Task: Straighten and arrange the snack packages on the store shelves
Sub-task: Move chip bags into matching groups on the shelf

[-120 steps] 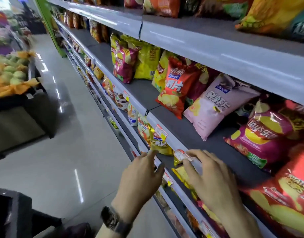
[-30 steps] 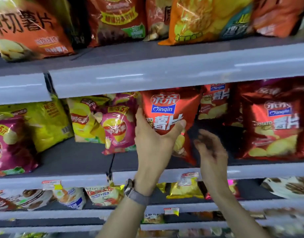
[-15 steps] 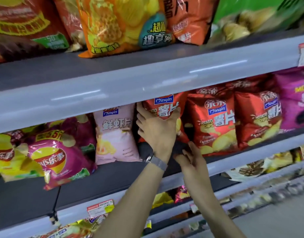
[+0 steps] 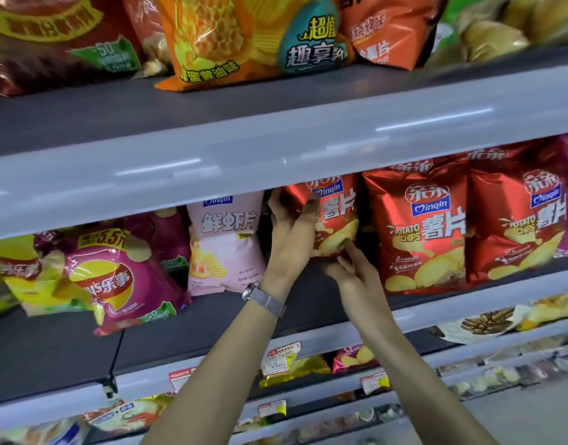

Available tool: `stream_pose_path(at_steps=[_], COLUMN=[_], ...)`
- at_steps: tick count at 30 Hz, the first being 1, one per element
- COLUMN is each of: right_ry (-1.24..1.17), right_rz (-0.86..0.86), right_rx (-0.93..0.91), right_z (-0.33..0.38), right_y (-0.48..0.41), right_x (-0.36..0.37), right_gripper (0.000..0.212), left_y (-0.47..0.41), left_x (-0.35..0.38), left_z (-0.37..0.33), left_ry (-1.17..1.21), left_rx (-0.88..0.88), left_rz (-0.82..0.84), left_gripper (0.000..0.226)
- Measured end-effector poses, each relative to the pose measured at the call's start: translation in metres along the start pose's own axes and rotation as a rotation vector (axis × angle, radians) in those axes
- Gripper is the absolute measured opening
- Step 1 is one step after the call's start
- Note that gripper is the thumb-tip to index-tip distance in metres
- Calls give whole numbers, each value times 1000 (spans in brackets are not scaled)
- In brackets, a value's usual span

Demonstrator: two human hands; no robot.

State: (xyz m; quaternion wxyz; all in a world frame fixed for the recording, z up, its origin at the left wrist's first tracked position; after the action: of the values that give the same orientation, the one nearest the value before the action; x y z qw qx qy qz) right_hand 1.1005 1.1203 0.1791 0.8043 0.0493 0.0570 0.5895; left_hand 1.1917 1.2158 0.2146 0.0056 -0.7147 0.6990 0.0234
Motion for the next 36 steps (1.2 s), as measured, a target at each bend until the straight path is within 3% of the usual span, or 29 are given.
stream_pose_path(at_steps=[3,7,12,16,25,33,36], right_ry=[49,205,583,809,1073,1064,1021], right_rz=[17,38,101,170,489,787,851], right_rx=[-4,-32,-214,-298,-567,-793,-841], right_z=[2,2,8,19,23,27,26], right_y=[1,13,43,73,118,132,127], right_x=[0,-2,10,41,148,233,260], right_gripper=[64,65,43,37,34,37,48], left_y=[8,33,89,134,209,250,254], left_x=[-16,-40,-91,-138,-249,-318,-337], left_z=[-1,-4,-4,4,25,27,26], left_ry=[-116,-438,-661,-825,-1048,-1129,-1122], left_rx=[58,152,198,144,-82,-270,-347], left_rz=[57,109,150,178,-233,-565,-664], left_gripper=[62,76,45,47,45,35,42])
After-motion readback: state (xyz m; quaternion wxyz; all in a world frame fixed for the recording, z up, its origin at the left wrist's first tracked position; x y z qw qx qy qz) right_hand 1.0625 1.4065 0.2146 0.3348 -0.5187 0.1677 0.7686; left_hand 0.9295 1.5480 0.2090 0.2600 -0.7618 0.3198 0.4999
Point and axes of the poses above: each hand's wrist, its own y-axis away from the middle knuckle, its own x-axis out of the palm, z = x × y, the point moved 1 cm from there along -y, towards the middle knuckle
